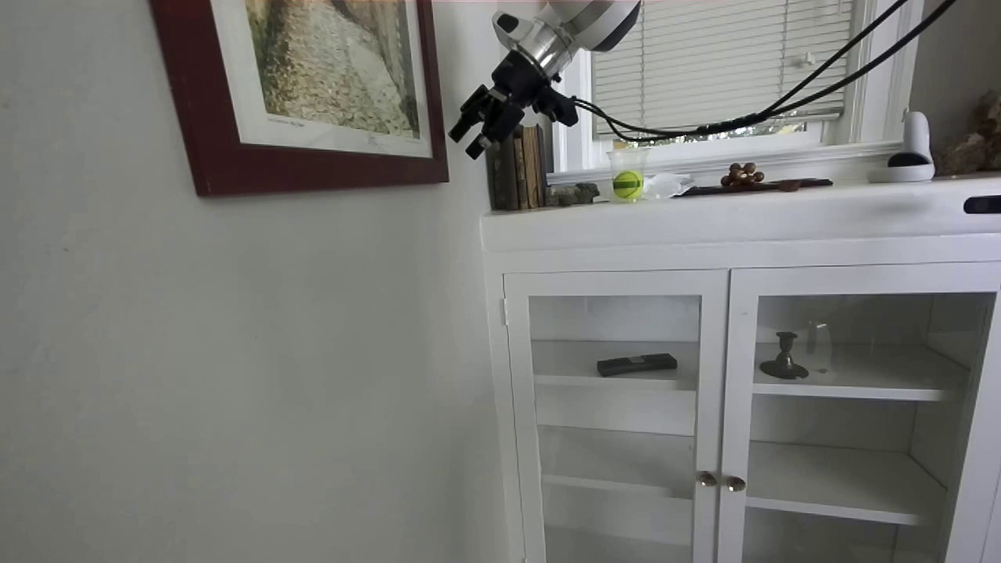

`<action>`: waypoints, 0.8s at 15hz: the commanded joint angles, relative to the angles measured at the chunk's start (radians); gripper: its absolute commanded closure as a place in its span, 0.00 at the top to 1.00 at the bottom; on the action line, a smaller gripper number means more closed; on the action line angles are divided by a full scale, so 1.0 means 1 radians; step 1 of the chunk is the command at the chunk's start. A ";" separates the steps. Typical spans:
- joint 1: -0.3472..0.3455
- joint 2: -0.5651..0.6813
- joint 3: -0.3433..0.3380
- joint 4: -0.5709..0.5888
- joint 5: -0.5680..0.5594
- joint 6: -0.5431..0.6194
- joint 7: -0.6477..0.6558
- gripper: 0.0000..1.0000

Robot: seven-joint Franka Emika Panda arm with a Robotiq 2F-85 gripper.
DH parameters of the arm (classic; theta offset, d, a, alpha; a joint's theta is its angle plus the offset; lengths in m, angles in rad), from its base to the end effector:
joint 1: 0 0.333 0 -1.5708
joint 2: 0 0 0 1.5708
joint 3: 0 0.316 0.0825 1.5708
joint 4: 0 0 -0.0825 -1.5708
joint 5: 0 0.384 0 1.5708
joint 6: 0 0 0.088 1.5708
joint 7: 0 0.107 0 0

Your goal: Align the picture frame on the wall

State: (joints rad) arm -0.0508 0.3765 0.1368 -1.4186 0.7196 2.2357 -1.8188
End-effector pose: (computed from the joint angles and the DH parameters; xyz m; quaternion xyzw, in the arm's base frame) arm 0.7091 0.0636 0.5425 -0.6547 -0.6436 -0.3910 0.0649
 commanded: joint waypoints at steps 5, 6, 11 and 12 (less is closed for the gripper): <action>-0.036 0.048 0.032 0.045 0.074 -0.020 -0.061 1.00; -0.035 0.050 0.032 0.046 0.075 -0.019 -0.067 1.00; -0.034 0.071 0.037 0.068 0.090 -0.036 -0.096 1.00; -0.034 0.073 0.037 0.071 0.091 -0.034 -0.097 1.00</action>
State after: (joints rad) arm -0.0730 0.4168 0.1610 -1.3982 0.7797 2.2204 -1.8813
